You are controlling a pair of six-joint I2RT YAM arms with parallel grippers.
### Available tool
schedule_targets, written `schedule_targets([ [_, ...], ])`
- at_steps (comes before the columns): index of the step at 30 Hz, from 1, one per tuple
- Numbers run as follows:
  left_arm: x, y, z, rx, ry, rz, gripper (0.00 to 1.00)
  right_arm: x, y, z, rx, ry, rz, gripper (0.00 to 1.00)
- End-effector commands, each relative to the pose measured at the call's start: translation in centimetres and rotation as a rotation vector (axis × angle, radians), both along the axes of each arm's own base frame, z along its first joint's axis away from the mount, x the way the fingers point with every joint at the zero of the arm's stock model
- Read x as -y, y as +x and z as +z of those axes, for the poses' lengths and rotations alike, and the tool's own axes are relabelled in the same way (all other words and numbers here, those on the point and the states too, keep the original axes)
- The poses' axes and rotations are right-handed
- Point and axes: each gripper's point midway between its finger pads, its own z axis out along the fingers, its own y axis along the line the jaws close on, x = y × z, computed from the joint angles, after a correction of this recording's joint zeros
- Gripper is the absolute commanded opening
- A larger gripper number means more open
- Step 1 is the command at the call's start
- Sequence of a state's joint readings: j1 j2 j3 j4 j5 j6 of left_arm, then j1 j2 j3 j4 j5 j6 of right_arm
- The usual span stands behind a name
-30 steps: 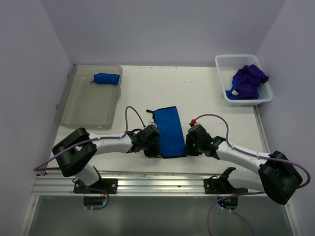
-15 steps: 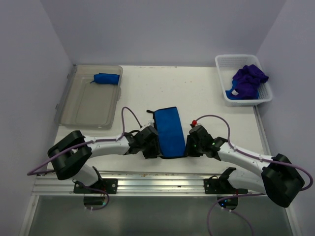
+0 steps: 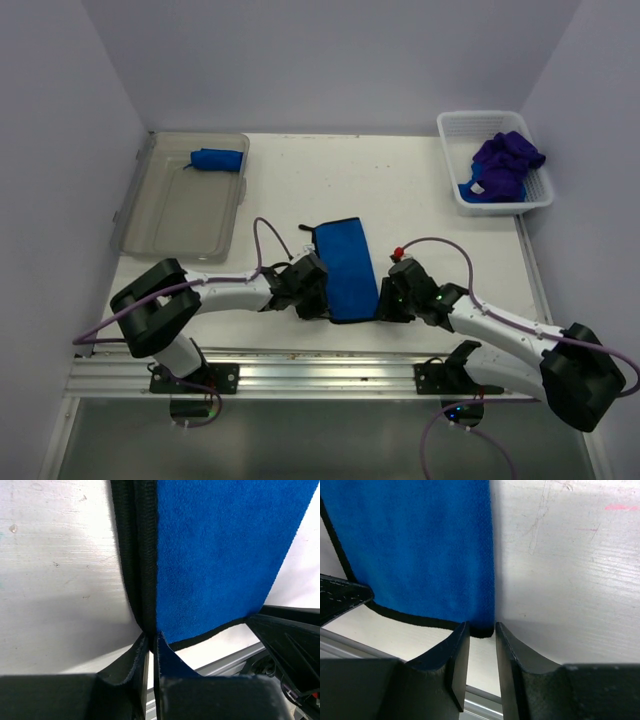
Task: Roll the towels
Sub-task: Fold the towel
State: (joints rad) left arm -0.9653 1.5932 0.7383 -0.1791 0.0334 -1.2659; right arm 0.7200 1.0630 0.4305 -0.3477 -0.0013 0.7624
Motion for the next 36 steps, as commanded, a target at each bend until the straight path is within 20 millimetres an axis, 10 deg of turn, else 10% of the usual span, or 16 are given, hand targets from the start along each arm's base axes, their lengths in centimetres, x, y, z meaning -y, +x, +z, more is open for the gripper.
schedule_targets([
  [1, -3.6, -1.4, -3.6, -0.048, 0.181, 0.008, 0.07, -0.3, -0.7, 0.1, -0.020, 0.032, -0.003, 0.32],
  [4, -3.6, -1.4, -3.6, -0.050, 0.185, 0.004, 0.00, -0.1, -0.7, -0.1, -0.022, 0.022, -0.006, 0.36],
  [12, -3.5, -1.6, -2.8, -0.046, 0.180, -0.022, 0.00, -0.3, -0.1, 0.8, 0.006, 0.042, -0.029, 0.00],
  [36, -2.0, -0.7, 1.4, -0.036, 0.037, -0.075, 0.00, -1.1, 2.0, 4.5, 0.078, 0.032, -0.010, 0.00],
])
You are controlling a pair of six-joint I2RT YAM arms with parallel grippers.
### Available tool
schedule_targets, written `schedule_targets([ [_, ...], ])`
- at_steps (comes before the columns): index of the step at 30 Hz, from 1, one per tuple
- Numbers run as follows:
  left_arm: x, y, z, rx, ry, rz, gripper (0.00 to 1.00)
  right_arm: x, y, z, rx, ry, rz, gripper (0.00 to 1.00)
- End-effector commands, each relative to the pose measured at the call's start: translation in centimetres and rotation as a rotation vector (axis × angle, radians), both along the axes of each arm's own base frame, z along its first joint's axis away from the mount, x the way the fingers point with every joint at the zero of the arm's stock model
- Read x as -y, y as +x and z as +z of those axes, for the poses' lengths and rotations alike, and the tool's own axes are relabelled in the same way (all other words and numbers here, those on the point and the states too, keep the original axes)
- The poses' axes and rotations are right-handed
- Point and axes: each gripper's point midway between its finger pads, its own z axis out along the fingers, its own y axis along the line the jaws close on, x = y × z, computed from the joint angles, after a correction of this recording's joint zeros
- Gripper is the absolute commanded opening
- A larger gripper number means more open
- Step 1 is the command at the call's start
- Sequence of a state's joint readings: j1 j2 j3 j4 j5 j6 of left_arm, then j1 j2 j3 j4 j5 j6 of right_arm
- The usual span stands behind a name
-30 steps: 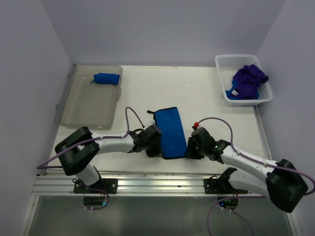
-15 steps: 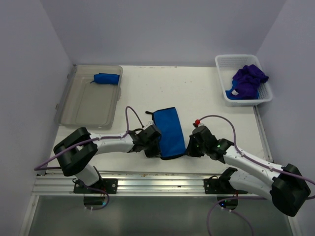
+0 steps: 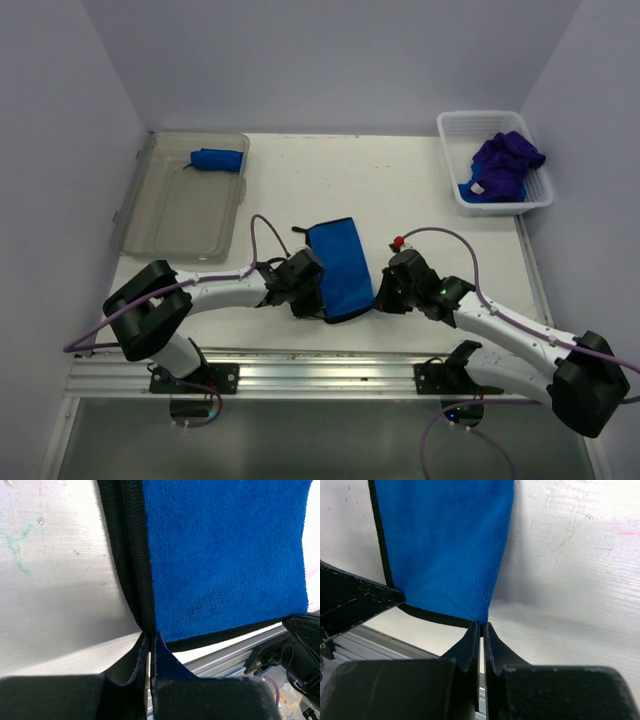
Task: Roll the towels
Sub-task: Fold the towel
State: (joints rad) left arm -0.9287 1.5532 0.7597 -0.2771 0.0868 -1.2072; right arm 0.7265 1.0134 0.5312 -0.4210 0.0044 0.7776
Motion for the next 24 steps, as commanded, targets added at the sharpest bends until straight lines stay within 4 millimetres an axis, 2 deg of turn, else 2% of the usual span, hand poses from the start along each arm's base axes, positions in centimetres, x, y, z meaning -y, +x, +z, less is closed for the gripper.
schedule_targets([
  [1, -0.7, -0.4, 0.5, -0.001, 0.017, -0.040, 0.00, 0.0, 0.6, 0.6, 0.017, -0.020, 0.003, 0.00],
  [3, -0.3, -0.4, 0.7, -0.004, 0.006, -0.055, 0.00, -0.1, 0.5, 0.5, 0.010, -0.017, 0.006, 0.00],
  [4, -0.4, -0.5, 0.7, -0.004, 0.008, -0.062, 0.08, -0.1, 0.5, 0.4, 0.007, -0.017, 0.007, 0.00],
  [5, -0.2, -0.4, 0.8, -0.003, 0.010, -0.069, 0.25, -0.1, 0.5, 0.4, 0.005, -0.016, 0.009, 0.00],
  [6, -0.3, -0.2, 1.0, 0.009, 0.014, -0.063, 0.29, -0.1, 0.5, 0.3, 0.004, -0.017, 0.009, 0.00],
  [10, -1.1, 1.1, 2.8, 0.087, 0.041, -0.027, 0.30, 0.1, 0.2, -0.1, -0.006, -0.029, 0.011, 0.00],
  [13, -0.1, 3.0, 5.0, 0.181, 0.032, -0.049, 0.30, 0.6, 0.3, -0.5, -0.010, -0.057, 0.002, 0.00],
  [17, 1.5, 4.1, 5.1, 0.204, 0.029, -0.095, 0.24, 0.7, 0.6, -0.3, -0.004, -0.074, -0.004, 0.00],
  [18, 1.6, 4.1, 4.6, 0.196, 0.038, -0.108, 0.24, 0.8, 0.8, -0.2, 0.000, -0.079, -0.009, 0.00],
  [23, 2.6, 4.3, 4.9, 0.206, 0.007, -0.140, 0.26, 1.6, 1.7, -0.4, 0.025, -0.155, -0.018, 0.00],
  [24, 2.6, 4.7, 4.7, 0.215, 0.019, -0.137, 0.26, 1.9, 2.0, -0.5, 0.032, -0.181, -0.019, 0.04],
])
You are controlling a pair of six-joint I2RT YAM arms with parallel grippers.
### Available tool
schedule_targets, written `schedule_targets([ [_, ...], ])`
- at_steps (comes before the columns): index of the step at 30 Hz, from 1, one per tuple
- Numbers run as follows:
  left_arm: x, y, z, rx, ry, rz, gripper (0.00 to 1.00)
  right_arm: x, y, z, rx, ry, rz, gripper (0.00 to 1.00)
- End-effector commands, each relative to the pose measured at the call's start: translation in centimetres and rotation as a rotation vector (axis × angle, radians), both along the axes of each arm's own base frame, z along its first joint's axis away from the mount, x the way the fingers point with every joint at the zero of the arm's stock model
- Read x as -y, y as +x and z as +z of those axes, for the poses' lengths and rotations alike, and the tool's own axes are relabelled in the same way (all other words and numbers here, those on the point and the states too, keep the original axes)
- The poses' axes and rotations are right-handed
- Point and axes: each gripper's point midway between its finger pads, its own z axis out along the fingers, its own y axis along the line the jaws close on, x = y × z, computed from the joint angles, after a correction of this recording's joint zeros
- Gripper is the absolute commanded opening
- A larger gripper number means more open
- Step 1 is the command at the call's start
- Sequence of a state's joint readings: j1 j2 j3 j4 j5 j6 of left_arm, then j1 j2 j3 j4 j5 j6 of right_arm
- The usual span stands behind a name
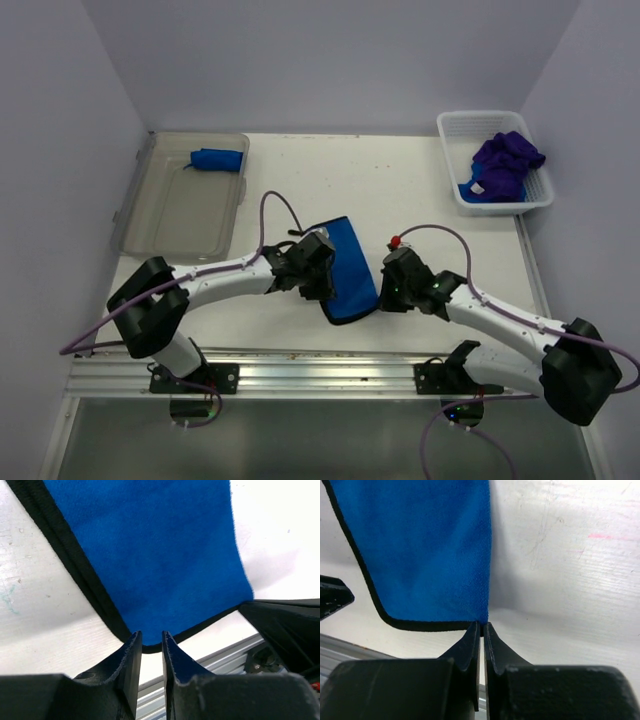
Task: Roll the towels
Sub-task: Fold the towel
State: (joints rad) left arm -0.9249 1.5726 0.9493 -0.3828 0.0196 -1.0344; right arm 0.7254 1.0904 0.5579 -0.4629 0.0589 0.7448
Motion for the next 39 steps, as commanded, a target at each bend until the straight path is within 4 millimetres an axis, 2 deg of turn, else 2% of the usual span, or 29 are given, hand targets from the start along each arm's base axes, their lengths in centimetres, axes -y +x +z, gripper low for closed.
schedule_targets([
  [1, 1.2, 1.8, 1.1, 0.072, -0.014, -0.037, 0.26, 1.1, 2.6, 0.9, 0.064, -0.100, -0.021, 0.07],
  [3, 1.3, 2.7, 0.3, 0.067, 0.008, -0.038, 0.25, 2.0, 4.0, 0.8, 0.078, -0.141, -0.031, 0.13],
  [4, 1.6, 3.3, 0.5, 0.080, 0.009, -0.047, 0.23, 2.7, 5.1, 0.8, 0.066, -0.147, -0.058, 0.13],
  [5, 1.3, 4.1, 0.3, 0.096, 0.029, -0.034, 0.23, 2.4, 5.3, 0.9, 0.049, -0.120, -0.053, 0.14],
  [7, 1.4, 5.3, 0.0, 0.109, 0.035, -0.035, 0.22, 2.5, 5.8, 1.4, 0.052, -0.114, -0.060, 0.28],
  [9, 1.6, 6.3, 0.1, 0.122, 0.019, -0.036, 0.22, 2.1, 5.5, 2.3, 0.077, -0.064, -0.071, 0.42],
  [10, 1.8, 6.8, 0.4, 0.136, 0.015, -0.042, 0.21, 2.3, 4.9, 1.9, 0.064, -0.045, -0.098, 0.46],
  [11, 1.9, 7.1, 0.3, 0.138, 0.017, -0.041, 0.21, 2.1, 4.8, 2.6, 0.090, -0.003, -0.114, 0.56],
  [12, 1.9, 7.6, 0.3, 0.142, 0.010, -0.043, 0.20, 1.9, 4.4, 2.8, 0.092, 0.034, -0.123, 0.57],
  [13, 2.5, 7.9, 0.6, 0.148, -0.005, -0.066, 0.20, 1.9, 3.6, 1.9, 0.072, 0.051, -0.135, 0.57],
  [14, 2.7, 7.9, -0.1, 0.131, 0.000, -0.080, 0.20, 1.2, 3.7, 2.5, 0.087, 0.119, -0.171, 0.57],
  [16, 3.2, 8.5, -0.3, 0.134, 0.004, -0.100, 0.19, 0.7, 2.7, 1.4, 0.048, 0.162, -0.221, 0.56],
  [17, 3.3, 8.4, -1.3, 0.112, 0.016, -0.112, 0.18, 0.4, 2.6, 1.3, 0.049, 0.179, -0.233, 0.51],
  [19, 3.6, 8.6, -1.8, 0.107, 0.018, -0.124, 0.17, 0.1, 2.1, 0.4, 0.016, 0.214, -0.282, 0.47],
  [23, 3.4, 8.2, -3.4, 0.076, 0.040, -0.129, 0.16, -0.3, 2.4, -0.1, 0.014, 0.281, -0.358, 0.45],
  [28, 3.2, 7.7, -4.7, 0.044, 0.042, -0.134, 0.15, -0.1, 2.0, -2.8, -0.034, 0.253, -0.409, 0.44],
  [31, 3.3, 7.5, -4.9, 0.034, 0.040, -0.136, 0.15, -0.4, 2.2, -3.5, -0.045, 0.260, -0.415, 0.42],
  [37, 3.3, 7.4, -5.3, 0.026, 0.038, -0.147, 0.15, -0.1, 3.6, -3.0, 0.025, 0.240, -0.423, 0.24],
  [38, 3.3, 7.3, -5.4, 0.023, 0.039, -0.150, 0.15, -0.1, 3.6, -3.0, 0.027, 0.233, -0.420, 0.16],
  [39, 3.3, 7.3, -5.5, 0.022, 0.040, -0.150, 0.15, -0.1, 3.7, -2.7, 0.031, 0.235, -0.418, 0.12],
])
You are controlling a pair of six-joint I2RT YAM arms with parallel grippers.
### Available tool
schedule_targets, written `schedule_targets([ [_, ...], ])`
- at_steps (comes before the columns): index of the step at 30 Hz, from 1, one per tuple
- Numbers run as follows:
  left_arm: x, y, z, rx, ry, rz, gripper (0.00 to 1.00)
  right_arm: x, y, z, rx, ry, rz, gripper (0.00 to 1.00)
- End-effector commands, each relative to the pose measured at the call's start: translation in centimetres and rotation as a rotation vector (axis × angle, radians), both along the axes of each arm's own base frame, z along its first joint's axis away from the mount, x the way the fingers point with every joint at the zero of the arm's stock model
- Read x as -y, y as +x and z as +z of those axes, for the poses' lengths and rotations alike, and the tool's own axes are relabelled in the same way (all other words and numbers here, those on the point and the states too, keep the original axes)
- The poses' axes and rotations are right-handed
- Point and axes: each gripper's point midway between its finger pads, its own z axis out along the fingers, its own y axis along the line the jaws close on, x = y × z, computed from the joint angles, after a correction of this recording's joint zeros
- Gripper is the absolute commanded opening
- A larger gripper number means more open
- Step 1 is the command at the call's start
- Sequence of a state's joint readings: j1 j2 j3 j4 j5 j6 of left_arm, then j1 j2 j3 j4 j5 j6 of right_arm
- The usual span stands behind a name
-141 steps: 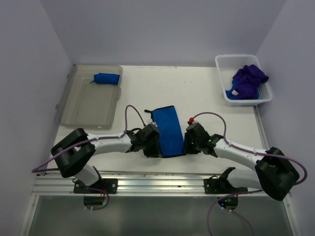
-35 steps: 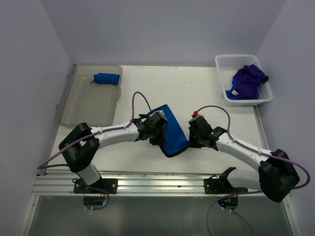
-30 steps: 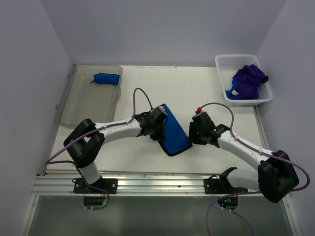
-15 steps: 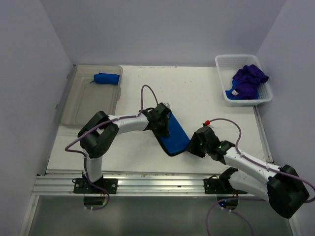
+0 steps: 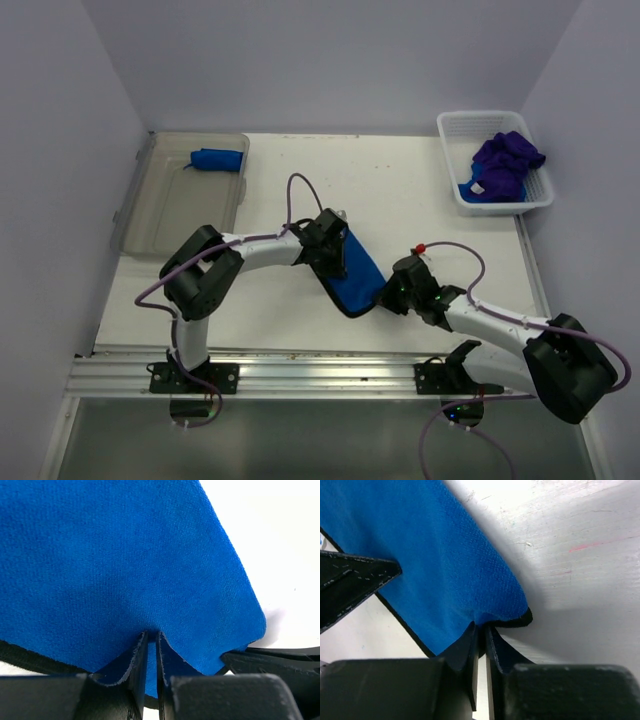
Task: Roll the towels
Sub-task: Fold the towel, then roll the towel
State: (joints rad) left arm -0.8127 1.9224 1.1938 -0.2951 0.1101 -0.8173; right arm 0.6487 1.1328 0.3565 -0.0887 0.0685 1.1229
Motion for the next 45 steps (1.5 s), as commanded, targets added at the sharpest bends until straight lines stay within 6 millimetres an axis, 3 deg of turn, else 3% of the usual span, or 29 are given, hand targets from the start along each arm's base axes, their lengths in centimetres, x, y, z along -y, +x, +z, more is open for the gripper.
schedule_targets([
  [1, 0.0, -0.1, -1.3, -0.007, 0.017, -0.032, 0.15, 0.5, 1.1, 0.5, 0.045, -0.030, -0.030, 0.08],
  [3, -0.1, 0.0, -1.4, -0.008, 0.018, -0.032, 0.15, 0.3, 1.1, 1.2, 0.059, -0.016, -0.024, 0.00],
  [10, -0.2, 0.0, -1.8, -0.013, 0.024, -0.041, 0.15, -0.2, 1.6, 3.8, 0.097, 0.008, -0.008, 0.00],
  [22, -0.2, -0.3, -2.4, -0.025, 0.026, -0.065, 0.15, -2.6, 4.2, 5.0, 0.072, -0.020, 0.028, 0.00],
  [31, -0.4, -0.8, -2.5, -0.026, 0.023, -0.087, 0.15, -4.3, 7.6, 4.7, 0.082, -0.079, 0.040, 0.00],
  [38, -1.2, -0.9, -1.7, -0.005, 0.036, -0.093, 0.15, -4.9, 9.2, 3.1, 0.054, -0.136, 0.040, 0.00],
  [40, -1.6, -1.0, -1.1, 0.004, 0.051, -0.095, 0.20, -5.0, 9.4, 2.7, 0.044, -0.141, 0.041, 0.00],
  [45, -3.9, 0.5, 2.6, 0.097, 0.120, -0.030, 0.40, -4.9, 9.1, 0.6, -0.005, -0.165, 0.042, 0.00],
])
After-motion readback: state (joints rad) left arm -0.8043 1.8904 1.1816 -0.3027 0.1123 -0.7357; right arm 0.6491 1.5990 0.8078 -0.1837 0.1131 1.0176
